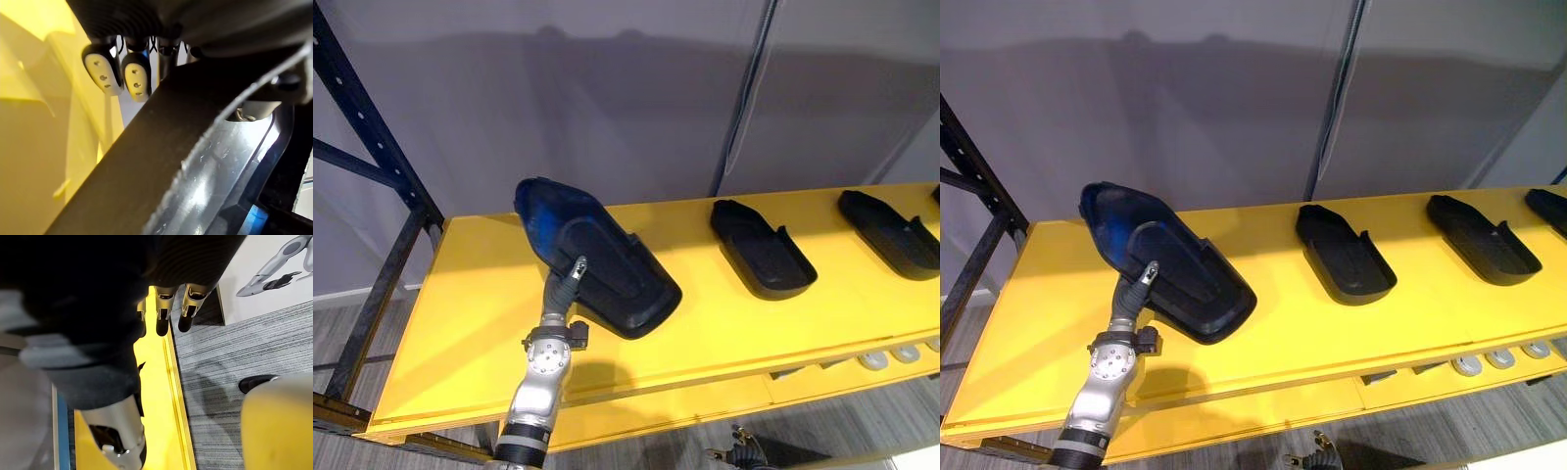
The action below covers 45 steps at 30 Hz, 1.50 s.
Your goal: Walk over and take plastic housings, then place them on the shelf
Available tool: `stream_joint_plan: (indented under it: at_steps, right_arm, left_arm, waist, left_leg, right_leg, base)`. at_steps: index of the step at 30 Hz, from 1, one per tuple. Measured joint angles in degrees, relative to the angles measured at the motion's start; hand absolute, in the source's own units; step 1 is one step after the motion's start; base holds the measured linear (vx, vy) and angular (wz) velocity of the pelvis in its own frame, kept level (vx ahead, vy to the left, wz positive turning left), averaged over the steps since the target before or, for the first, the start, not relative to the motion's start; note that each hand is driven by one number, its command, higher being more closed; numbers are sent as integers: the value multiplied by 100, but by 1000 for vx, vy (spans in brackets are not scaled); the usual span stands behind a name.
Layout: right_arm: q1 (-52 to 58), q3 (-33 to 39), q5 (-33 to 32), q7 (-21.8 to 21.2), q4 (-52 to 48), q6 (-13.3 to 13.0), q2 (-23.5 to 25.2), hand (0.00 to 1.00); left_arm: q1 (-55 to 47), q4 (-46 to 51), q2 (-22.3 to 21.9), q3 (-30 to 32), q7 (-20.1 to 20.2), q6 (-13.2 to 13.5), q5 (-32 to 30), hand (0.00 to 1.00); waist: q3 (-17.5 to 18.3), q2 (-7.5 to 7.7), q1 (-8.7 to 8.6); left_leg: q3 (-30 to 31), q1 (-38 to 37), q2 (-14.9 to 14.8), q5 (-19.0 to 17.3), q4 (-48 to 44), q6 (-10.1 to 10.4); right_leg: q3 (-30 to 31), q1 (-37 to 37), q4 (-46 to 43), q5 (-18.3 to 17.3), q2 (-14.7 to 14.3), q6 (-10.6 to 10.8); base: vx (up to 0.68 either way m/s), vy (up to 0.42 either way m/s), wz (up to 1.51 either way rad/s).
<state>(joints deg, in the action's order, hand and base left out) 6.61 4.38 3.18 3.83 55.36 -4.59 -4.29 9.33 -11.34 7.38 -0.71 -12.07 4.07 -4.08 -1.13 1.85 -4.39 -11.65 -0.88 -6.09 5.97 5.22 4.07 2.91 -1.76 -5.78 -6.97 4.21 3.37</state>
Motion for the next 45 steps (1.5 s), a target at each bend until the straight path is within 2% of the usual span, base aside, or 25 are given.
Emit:
stream_joint_plan:
  at_steps: [11, 16, 25, 29, 33, 40, 41, 45]
  right_arm:
    - [247, 5, 66, -83, 21, 85, -109, 0]
    - [174, -7, 70, -199, 202, 110, -149, 0]
    - [38, -212, 193, -367, 312, 110, -226, 0]
    - [27, -235, 196, -435, 343, 113, -237, 0]
    - [-8, -241, 196, -458, 375, 112, -212, 0]
    - [-14, -239, 197, -494, 382, 113, -210, 0]
    - [-18, -239, 197, -506, 384, 113, -209, 0]
    - [-47, -240, 206, -517, 405, 114, -206, 0]
  left_arm:
    - [866, -871, 542, 177, 172, -383, 68, 100]
    - [1431, -1384, 936, 146, 564, -554, 64, 100]
    - [2151, -2274, 1349, -167, 1224, -663, 35, 100]
    - [2318, -2564, 1507, -346, 1473, -682, -12, 100]
    - [2423, -2715, 1674, -407, 1623, -700, -13, 100]
    - [2668, -3086, 1888, -542, 1875, -705, -112, 100]
    - [2698, -3116, 1933, -542, 1906, -706, -190, 0]
    - [2824, -3367, 2092, -544, 1907, -718, -562, 0]
  waist:
    - [5, 2, -124]
    - [13, 14, -132]
    - [10, 19, -163]
    - [-25, 30, -263]
    - [-83, 88, -285]
    - [-96, 105, -268]
    - [-97, 108, -269]
    - [-108, 115, -280]
  left_leg:
    - [63, 110, 76, -9, 1, 15]
    - [61, 105, 58, 9, -26, 19]
    - [-59, -2, -30, 8, -27, 20]
    - [-58, 0, -10, -40, -24, 52]
    - [-96, 10, 8, -70, -2, 89]
    - [-91, 25, 8, -64, -23, 80]
    - [-88, 25, 8, -55, -24, 66]
    - [-57, 26, 4, -55, -27, 67]
  right_leg:
    - [272, -4, 237, 41, -21, 2]
    - [307, -17, 248, 105, -53, -12]
    - [443, -24, 244, 173, -140, -110]
    - [450, 18, 246, 192, -107, -78]
    - [537, 65, 280, 218, -90, -39]
    - [574, 66, 336, 231, -96, -25]
    - [574, 65, 335, 231, -97, -27]
    - [574, 53, 338, 234, -108, -27]
  base:
    - [-33, 24, -1]
    - [108, -13, -3]
    - [20, -14, -10]
    - [-101, 38, -8]
    - [-119, 49, -9]
    - [-11, 12, -2]
    - [46, 1, -1]
    - [82, -3, -2]
